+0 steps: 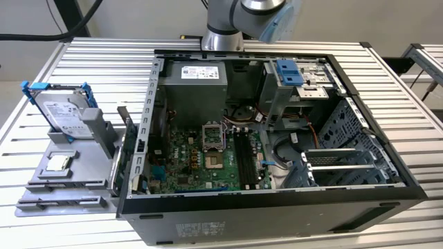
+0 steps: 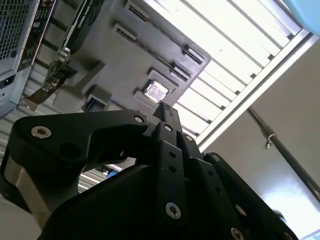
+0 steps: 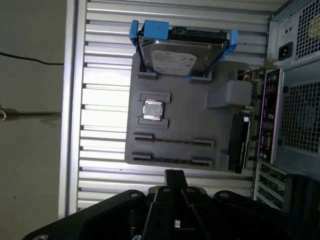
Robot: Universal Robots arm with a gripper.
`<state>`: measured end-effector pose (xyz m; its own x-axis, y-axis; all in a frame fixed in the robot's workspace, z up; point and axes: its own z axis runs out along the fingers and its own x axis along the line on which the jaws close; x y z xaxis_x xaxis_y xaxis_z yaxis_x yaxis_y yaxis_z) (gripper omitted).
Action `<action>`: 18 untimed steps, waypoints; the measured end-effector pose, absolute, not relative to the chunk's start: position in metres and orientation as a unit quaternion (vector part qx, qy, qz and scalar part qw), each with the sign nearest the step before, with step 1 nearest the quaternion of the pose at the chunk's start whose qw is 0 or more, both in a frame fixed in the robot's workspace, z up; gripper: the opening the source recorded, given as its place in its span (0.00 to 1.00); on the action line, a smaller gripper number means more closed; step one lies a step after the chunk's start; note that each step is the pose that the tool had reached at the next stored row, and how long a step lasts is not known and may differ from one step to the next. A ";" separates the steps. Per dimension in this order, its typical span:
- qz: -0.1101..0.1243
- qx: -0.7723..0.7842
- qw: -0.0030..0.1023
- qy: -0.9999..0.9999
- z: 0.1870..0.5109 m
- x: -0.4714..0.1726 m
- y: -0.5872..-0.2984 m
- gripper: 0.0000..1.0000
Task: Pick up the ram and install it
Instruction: 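Pick up the ram and move it above insertion slot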
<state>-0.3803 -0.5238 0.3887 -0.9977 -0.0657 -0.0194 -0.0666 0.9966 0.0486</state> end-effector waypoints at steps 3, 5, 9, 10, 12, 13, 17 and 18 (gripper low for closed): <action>0.025 -0.050 0.008 0.998 0.389 -0.380 -0.524 0.00; 0.025 -0.061 0.008 0.998 0.389 -0.380 -0.524 0.00; 0.025 -0.082 0.008 0.996 0.389 -0.380 -0.524 0.00; 0.025 -0.087 0.007 0.996 0.389 -0.380 -0.524 0.00; 0.024 -0.097 0.007 0.995 0.389 -0.380 -0.524 0.00; 0.024 -0.102 0.007 0.994 0.389 -0.380 -0.524 0.00; 0.024 -0.122 0.007 0.992 0.389 -0.380 -0.524 0.00; 0.024 -0.128 0.006 0.992 0.389 -0.380 -0.524 0.00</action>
<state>-0.3803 -0.5238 0.3893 -0.9673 -0.2528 -0.0187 -0.2534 0.9663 0.0452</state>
